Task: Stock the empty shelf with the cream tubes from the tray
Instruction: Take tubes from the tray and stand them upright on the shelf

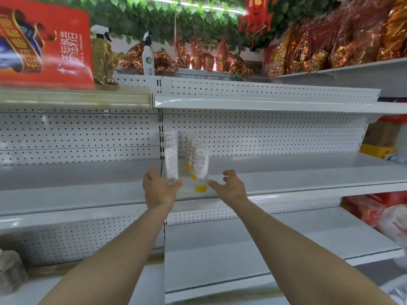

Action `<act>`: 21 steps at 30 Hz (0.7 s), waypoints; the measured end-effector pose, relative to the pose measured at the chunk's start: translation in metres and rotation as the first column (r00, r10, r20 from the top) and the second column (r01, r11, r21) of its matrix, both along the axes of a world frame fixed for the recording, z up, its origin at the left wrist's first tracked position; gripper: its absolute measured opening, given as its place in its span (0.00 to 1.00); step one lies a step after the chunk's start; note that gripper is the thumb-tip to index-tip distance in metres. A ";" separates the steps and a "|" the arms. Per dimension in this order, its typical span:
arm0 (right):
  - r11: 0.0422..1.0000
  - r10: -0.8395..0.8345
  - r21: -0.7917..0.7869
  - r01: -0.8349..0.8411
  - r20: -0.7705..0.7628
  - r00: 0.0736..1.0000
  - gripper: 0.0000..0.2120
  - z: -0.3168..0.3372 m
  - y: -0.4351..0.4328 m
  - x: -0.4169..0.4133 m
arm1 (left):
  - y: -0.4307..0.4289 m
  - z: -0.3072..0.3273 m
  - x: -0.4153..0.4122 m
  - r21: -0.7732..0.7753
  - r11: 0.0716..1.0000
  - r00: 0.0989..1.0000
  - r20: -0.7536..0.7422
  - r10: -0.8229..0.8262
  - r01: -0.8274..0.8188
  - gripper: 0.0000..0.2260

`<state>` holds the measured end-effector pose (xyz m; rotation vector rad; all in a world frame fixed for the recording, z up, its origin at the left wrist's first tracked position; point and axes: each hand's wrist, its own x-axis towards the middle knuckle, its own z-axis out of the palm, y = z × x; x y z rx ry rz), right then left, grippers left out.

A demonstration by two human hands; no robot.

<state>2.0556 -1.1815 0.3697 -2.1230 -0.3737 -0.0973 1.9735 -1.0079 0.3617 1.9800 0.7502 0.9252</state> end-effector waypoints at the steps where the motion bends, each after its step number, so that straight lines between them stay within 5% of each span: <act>1: 1.000 0.002 -0.023 -0.001 0.022 1.000 0.36 0.007 -0.016 -0.002 | -0.012 0.007 -0.006 0.055 0.998 0.999 0.024 0.025 -0.027 0.39; 5: 0.987 0.031 -0.159 -0.001 0.190 0.981 0.36 0.039 -0.091 -0.017 | -0.078 0.038 -0.022 0.242 0.968 0.994 0.100 0.037 -0.060 0.40; 11: 0.938 0.011 -0.317 0.138 0.427 0.904 0.32 0.082 -0.239 -0.037 | -0.221 0.069 -0.022 0.392 0.912 0.992 -0.004 -0.129 0.120 0.32; 21: 0.866 -0.258 -0.312 0.390 0.389 0.884 0.29 0.080 -0.486 -0.055 | -0.458 0.068 0.014 0.395 0.822 0.910 -0.121 -0.396 0.410 0.28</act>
